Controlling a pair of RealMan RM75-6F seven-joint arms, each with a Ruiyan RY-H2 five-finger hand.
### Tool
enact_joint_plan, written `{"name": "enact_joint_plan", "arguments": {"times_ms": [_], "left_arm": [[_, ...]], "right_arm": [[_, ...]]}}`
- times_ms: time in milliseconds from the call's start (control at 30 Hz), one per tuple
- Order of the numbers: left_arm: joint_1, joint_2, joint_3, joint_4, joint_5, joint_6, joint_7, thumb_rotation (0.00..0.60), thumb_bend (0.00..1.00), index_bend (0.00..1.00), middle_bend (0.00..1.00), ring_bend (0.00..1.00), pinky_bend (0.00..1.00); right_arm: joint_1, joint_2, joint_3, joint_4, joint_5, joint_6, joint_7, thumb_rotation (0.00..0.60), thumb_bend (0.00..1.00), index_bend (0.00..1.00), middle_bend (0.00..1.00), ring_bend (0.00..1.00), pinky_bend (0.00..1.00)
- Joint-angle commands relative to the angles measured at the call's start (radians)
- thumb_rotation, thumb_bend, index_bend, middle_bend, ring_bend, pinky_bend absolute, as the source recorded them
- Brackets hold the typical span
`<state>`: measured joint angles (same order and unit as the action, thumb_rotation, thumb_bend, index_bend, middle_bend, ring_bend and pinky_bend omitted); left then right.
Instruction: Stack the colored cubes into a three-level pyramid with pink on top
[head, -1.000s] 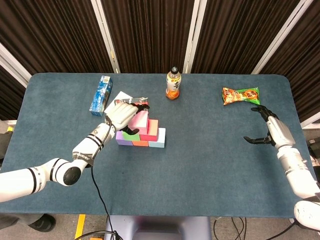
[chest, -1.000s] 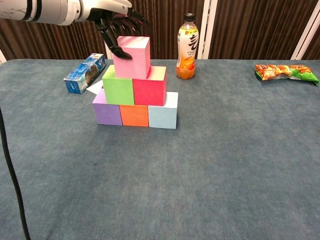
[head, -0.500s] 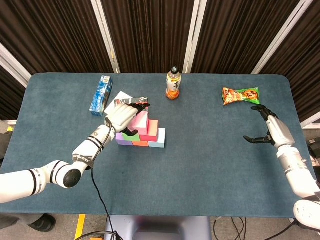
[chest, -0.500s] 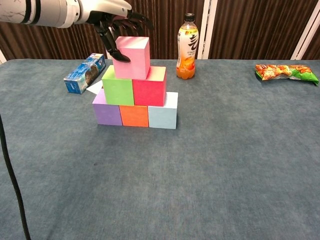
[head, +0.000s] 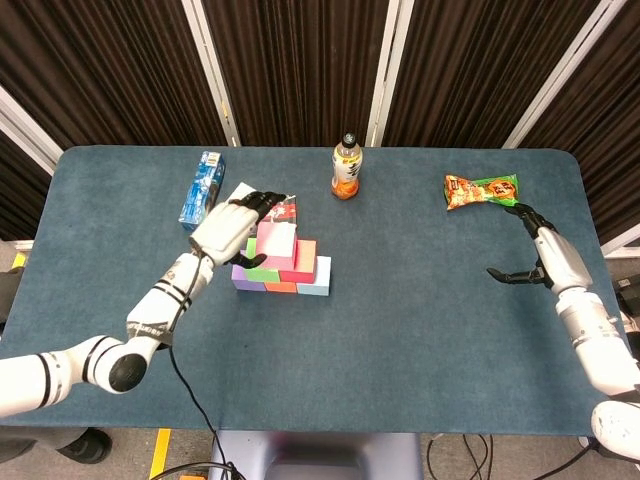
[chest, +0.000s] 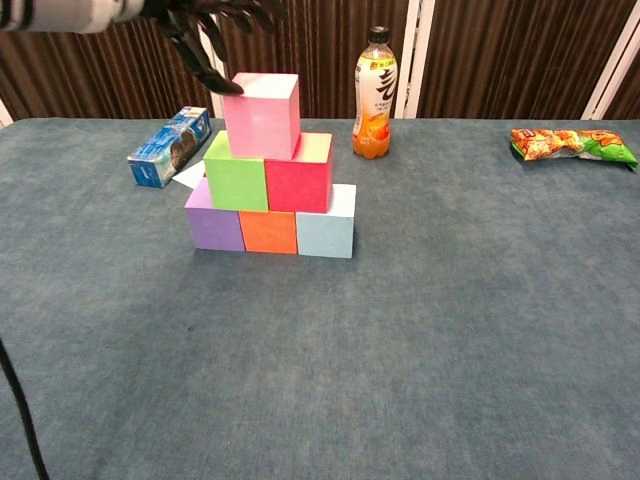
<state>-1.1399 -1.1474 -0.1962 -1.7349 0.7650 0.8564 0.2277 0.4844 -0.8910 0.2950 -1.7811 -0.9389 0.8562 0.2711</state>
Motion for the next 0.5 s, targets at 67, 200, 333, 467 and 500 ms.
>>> {"name": "enact_joint_plan", "arguments": {"times_ms": [67, 200, 333, 467, 500], "left_arm": [[0.114, 0.069, -0.004, -0.078, 0.089, 0.088, -0.091, 0.6, 0.3, 0.0, 0.06, 0.08, 0.25], [0.232, 0.093, 0.044, -0.099, 0.173, 0.171, -0.148, 0.6, 0.3, 0.0, 0.08, 0.1, 0.25], [0.334, 0.081, 0.096, -0.083, 0.244, 0.219, -0.214, 0.6, 0.3, 0.03, 0.09, 0.11, 0.25], [0.408, 0.034, 0.151, -0.013, 0.309, 0.225, -0.255, 0.598, 0.3, 0.11, 0.12, 0.13, 0.25], [0.412, 0.029, 0.155, -0.008, 0.312, 0.224, -0.255, 0.591, 0.3, 0.13, 0.12, 0.13, 0.25]], "right_arm": [[-0.006, 0.026, -0.002, -0.014, -0.039, -0.03, 0.029, 0.6, 0.28, 0.19, 0.12, 0.0, 0.07], [-0.002, 0.037, -0.012, -0.017, -0.087, -0.072, 0.055, 0.6, 0.28, 0.18, 0.12, 0.0, 0.09], [0.011, 0.039, -0.017, -0.019, -0.137, -0.131, 0.103, 0.6, 0.32, 0.18, 0.12, 0.0, 0.1], [0.035, 0.019, -0.034, -0.003, -0.188, -0.175, 0.103, 0.527, 0.43, 0.18, 0.12, 0.0, 0.1], [0.038, 0.017, -0.036, -0.001, -0.19, -0.18, 0.101, 0.494, 0.45, 0.18, 0.12, 0.0, 0.1]]}}
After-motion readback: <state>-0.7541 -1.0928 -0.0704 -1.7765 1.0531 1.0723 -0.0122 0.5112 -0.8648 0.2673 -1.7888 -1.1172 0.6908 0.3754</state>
